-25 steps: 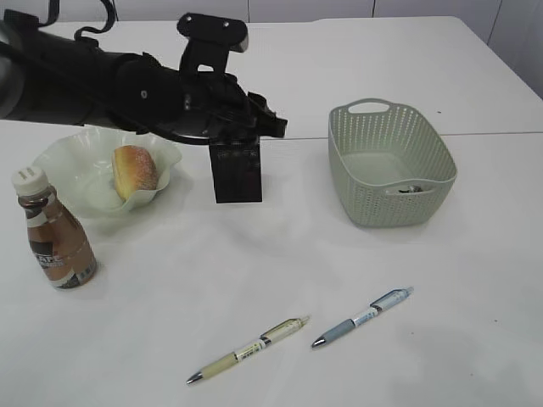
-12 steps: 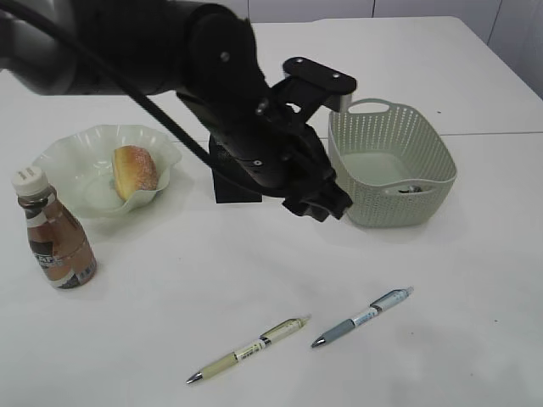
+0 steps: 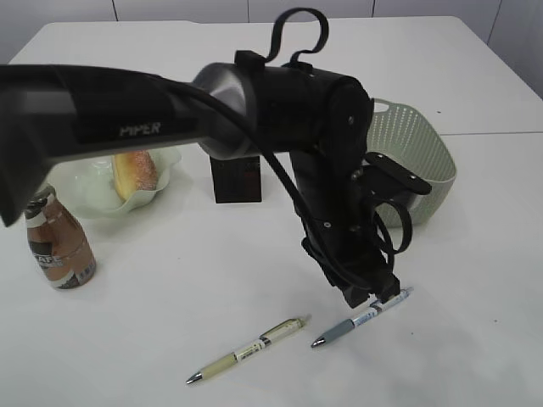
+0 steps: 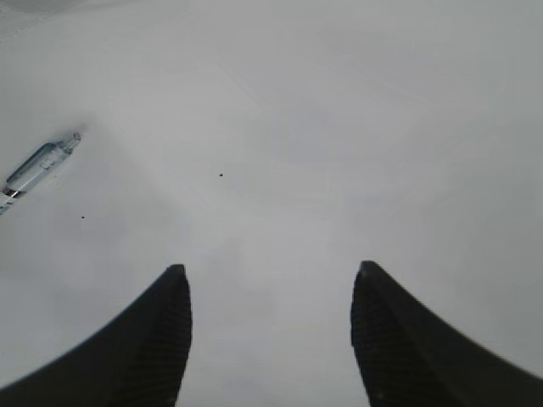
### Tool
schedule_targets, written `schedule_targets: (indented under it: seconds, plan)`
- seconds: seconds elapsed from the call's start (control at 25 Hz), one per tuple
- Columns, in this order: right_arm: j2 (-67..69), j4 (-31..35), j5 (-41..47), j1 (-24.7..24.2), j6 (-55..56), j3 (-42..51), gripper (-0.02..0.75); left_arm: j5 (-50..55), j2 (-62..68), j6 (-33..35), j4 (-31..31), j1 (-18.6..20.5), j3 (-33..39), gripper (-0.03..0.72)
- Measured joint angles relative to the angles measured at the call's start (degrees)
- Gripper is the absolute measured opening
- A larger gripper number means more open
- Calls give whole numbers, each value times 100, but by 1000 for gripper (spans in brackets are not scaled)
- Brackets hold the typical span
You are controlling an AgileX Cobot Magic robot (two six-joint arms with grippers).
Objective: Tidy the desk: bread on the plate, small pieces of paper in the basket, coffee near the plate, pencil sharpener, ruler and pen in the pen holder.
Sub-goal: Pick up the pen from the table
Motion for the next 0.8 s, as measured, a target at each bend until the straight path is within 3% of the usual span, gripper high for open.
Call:
schedule_targets:
  seconds: [0.48, 0.8]
  plan:
    - [0, 10, 0, 0, 0, 0, 439, 247, 783, 131, -177, -153, -1139, 276]
    - [0, 10, 0, 0, 0, 0, 439, 318, 949, 184, -199, -153, -1168, 254]
